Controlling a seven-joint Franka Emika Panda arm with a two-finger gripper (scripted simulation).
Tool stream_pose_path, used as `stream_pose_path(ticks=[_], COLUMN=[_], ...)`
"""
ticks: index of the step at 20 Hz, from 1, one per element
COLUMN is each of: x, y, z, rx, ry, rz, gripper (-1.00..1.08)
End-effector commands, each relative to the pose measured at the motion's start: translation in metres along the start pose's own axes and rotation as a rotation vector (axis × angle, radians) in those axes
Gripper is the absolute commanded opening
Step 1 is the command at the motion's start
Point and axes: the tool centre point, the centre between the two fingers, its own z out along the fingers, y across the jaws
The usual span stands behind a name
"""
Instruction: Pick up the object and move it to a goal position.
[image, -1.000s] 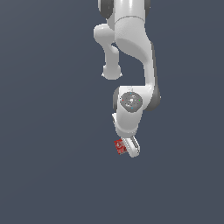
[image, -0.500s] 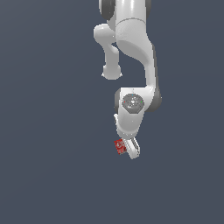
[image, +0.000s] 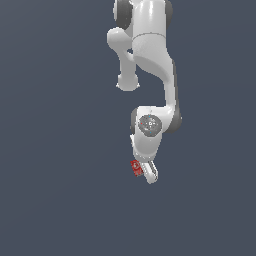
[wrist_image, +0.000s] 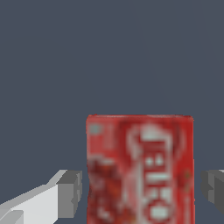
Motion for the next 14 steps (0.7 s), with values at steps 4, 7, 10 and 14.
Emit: stream_pose_path(ticks=[4, 7, 10, 14], x=[0.0, 0.0004, 0.0004, 0.0004], y=[0.0, -0.0009, -0.0009, -0.0009], z=[0.0184, 0.0188, 0.0188, 0.0188], rx=[0.0, 0.0, 0.0, 0.0], ry=[0.0, 0.0, 0.0, 0.0], rz=[0.002, 0.002, 0.002, 0.002], gripper=[1.0, 1.0, -1.0, -1.0])
